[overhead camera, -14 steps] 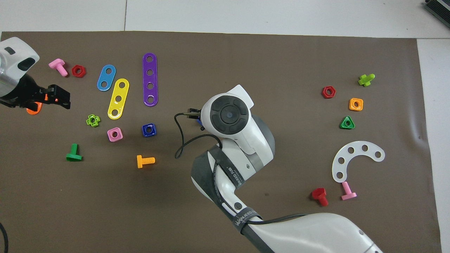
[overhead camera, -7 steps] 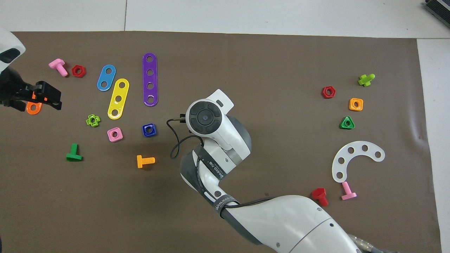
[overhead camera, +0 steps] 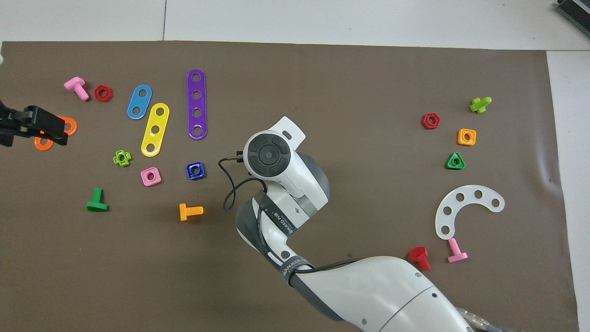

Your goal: Unscrew and place screws in storage area

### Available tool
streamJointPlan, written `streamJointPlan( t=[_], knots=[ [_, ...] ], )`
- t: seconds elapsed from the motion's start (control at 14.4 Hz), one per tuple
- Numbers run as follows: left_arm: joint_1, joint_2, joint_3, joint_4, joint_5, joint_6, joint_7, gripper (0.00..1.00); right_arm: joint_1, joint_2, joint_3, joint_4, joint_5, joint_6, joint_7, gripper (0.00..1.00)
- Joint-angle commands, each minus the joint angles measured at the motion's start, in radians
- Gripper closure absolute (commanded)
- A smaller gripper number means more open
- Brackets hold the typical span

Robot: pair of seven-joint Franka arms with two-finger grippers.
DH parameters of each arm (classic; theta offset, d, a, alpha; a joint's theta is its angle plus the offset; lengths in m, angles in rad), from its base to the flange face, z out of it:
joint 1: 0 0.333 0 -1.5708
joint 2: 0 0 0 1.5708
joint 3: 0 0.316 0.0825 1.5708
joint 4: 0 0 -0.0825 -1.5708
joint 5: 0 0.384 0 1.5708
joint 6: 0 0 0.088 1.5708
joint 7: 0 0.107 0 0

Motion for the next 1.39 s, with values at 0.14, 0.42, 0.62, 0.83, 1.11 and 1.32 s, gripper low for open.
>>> streamJointPlan(
  t=[0.14,0.42,0.62,0.83,1.11,1.32],
  knots=[
    [-0.014,-0.060,0.010,-0.102,-0.012,0.052,-0.001,0.00,-0.008,-0.010,0.005,-0.023,-0.027,0.027,-0.009,1.00],
    [-0.014,-0.087,0.010,-0.146,-0.014,0.079,0.006,0.00,-0.008,-0.020,-0.004,-0.002,-0.024,0.010,0.004,1.00],
    [-0.009,-0.101,0.010,-0.172,-0.027,0.104,0.006,0.00,-0.092,-0.141,-0.018,-0.031,-0.025,-0.051,-0.018,1.00],
    [-0.002,-0.101,0.011,-0.172,-0.044,0.113,0.006,0.00,-0.235,-0.290,-0.017,-0.135,-0.019,-0.132,-0.194,1.00],
    [0.000,-0.101,0.016,-0.177,-0.044,0.142,0.006,0.00,-0.426,-0.435,-0.014,-0.394,0.005,-0.108,-0.496,1.00],
    [0.000,-0.099,0.017,-0.177,-0.044,0.144,0.008,0.00,-0.515,-0.485,-0.014,-0.558,0.073,0.016,-0.651,1.00]
  ],
)
